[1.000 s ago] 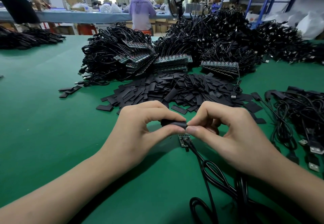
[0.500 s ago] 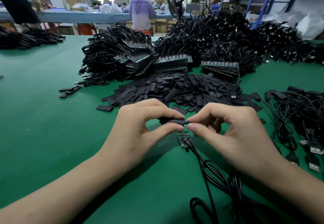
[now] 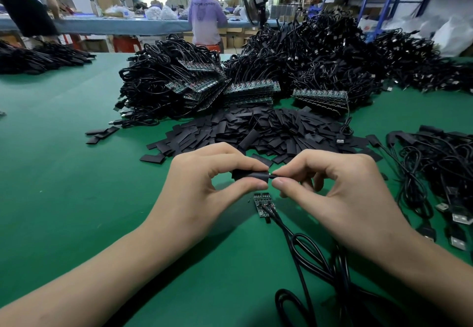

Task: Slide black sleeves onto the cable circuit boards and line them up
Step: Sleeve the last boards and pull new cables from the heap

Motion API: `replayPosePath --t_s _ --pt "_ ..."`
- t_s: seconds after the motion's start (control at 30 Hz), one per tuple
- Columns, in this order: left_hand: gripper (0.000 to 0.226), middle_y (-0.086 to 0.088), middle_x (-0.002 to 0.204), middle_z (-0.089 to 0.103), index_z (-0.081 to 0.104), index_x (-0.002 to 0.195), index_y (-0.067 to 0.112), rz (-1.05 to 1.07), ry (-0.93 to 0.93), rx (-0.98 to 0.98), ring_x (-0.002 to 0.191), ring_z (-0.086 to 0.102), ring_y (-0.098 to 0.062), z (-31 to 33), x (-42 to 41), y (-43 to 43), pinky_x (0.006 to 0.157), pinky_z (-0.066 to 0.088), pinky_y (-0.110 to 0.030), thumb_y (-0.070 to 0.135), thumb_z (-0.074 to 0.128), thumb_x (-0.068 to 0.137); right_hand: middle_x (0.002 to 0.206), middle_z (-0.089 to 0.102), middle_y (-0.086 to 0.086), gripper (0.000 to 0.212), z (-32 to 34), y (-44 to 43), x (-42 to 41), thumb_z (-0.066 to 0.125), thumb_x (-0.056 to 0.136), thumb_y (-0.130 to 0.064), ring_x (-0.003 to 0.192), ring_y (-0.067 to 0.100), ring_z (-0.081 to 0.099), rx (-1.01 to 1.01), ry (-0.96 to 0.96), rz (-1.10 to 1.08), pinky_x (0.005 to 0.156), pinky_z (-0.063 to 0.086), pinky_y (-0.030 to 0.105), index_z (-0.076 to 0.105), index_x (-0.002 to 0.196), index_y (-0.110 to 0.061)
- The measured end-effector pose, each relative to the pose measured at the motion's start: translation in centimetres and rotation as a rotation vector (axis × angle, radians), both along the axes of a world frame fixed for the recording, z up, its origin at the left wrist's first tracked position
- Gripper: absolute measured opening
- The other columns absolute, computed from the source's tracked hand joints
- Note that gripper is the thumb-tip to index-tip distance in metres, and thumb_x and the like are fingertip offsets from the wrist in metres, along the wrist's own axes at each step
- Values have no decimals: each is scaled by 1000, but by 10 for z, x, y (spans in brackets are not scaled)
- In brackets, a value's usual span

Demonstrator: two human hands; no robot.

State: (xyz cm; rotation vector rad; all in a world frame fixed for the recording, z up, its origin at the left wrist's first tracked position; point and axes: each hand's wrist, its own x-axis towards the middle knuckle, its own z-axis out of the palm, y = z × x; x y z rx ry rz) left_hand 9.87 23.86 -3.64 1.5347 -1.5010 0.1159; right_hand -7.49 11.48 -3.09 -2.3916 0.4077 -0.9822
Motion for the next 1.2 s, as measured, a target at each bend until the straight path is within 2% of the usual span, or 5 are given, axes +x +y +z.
replayPosePath --t_s 0.33,0.53,0.7,0.87,1.2 --pt "27 11 92 73 80 103 21 60 -27 -43 88 68 -3 2 1 -2 82 47 -13 32 82 78 70 74 -16 9 2 6 2 79 85 -20 63 3 63 175 5 20 58 46 14 80 90 -27" --pt "49 13 97 73 74 112 21 164 126 -112 93 70 -5 1 1 -2 87 52 -16 44 85 69 77 77 -18 16 4 8 7 73 90 -19 80 35 66 386 46 60 71 49 46 77 98 -33" --pt "53 11 102 72 73 119 19 150 30 -65 97 68 -2 1 1 -1 91 49 -15 43 83 73 82 79 -11 15 2 7 6 71 92 -19 83 26 72 508 82 113 79 55 43 77 102 -29" --pt "51 12 99 70 73 118 19 161 -19 -37 94 66 -1 2 2 -1 89 48 -14 41 84 74 83 80 -4 16 1 4 4 70 94 -15 72 10 71 569 81 178 70 53 17 77 103 -26" --pt "46 16 96 71 74 115 21 161 60 -1 93 66 0 1 2 -2 87 45 -9 37 82 73 64 71 12 7 2 6 6 62 100 -19 37 21 52 691 123 201 43 42 21 66 102 -14"
